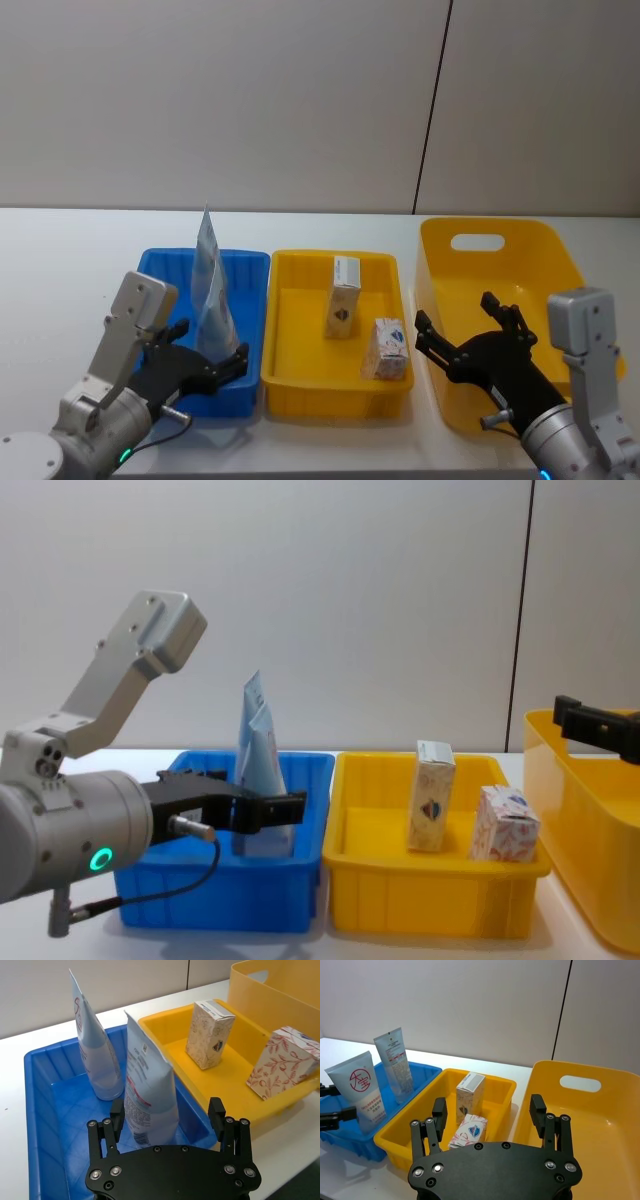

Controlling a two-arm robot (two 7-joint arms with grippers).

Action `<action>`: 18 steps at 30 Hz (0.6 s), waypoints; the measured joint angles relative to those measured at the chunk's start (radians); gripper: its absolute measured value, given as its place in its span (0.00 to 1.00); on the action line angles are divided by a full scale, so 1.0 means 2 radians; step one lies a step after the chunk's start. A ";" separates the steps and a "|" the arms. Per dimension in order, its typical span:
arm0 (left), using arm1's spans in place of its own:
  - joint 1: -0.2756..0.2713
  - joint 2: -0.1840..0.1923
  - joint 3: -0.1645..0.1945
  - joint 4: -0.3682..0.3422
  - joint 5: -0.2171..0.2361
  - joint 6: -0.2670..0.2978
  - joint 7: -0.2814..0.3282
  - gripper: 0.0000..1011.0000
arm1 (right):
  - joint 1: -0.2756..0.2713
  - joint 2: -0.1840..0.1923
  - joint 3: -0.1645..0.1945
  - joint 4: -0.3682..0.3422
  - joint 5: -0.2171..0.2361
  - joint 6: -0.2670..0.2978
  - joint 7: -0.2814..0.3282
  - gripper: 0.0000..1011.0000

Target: Bimanual collaborative sorting of washing and personal care products

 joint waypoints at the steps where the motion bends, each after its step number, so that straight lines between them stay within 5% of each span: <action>1: -0.001 -0.001 0.000 0.003 0.000 0.000 -0.001 0.99 | 0.000 0.000 0.000 0.000 0.000 0.000 0.000 0.99; 18: -0.043 -0.043 -0.021 0.085 -0.017 -0.018 -0.007 0.99 | 0.000 0.000 0.000 0.000 0.000 0.000 0.000 0.99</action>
